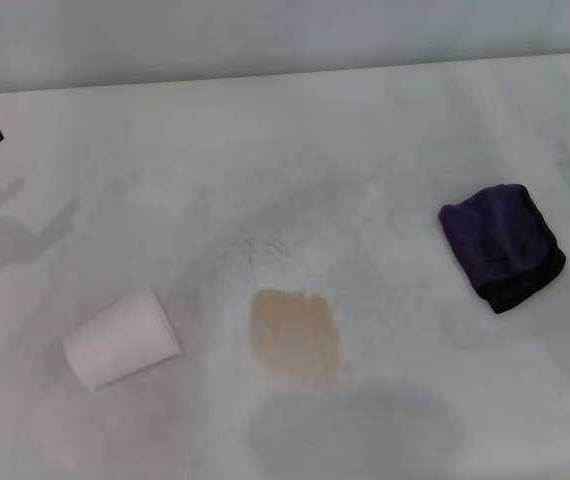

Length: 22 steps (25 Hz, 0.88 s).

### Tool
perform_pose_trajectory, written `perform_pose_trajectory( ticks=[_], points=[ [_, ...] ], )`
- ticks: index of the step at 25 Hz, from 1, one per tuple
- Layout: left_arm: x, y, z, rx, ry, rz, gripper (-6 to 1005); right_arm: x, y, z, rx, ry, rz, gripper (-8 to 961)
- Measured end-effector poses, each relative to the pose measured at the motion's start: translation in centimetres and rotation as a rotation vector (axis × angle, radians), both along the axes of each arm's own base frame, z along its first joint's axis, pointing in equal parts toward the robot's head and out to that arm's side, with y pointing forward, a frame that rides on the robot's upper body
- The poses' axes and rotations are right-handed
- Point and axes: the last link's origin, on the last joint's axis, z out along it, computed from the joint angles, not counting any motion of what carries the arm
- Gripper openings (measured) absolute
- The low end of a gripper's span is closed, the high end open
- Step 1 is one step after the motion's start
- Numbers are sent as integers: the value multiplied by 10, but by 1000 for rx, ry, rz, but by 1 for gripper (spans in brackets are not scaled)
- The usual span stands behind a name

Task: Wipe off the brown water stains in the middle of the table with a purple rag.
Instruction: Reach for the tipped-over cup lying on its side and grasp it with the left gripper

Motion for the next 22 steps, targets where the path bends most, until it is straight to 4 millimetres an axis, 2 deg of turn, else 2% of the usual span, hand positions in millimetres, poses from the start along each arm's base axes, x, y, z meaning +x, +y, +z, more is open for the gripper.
perform_pose_trajectory(
  ticks=[13,22],
  points=[
    [15,8,0,-3,27,-57,888,3,-6,-4,-2,24,-15,747],
    [26,20,5,-143,66,-27,888,3,-8,-9,-14,43,-25,747]
  ],
)
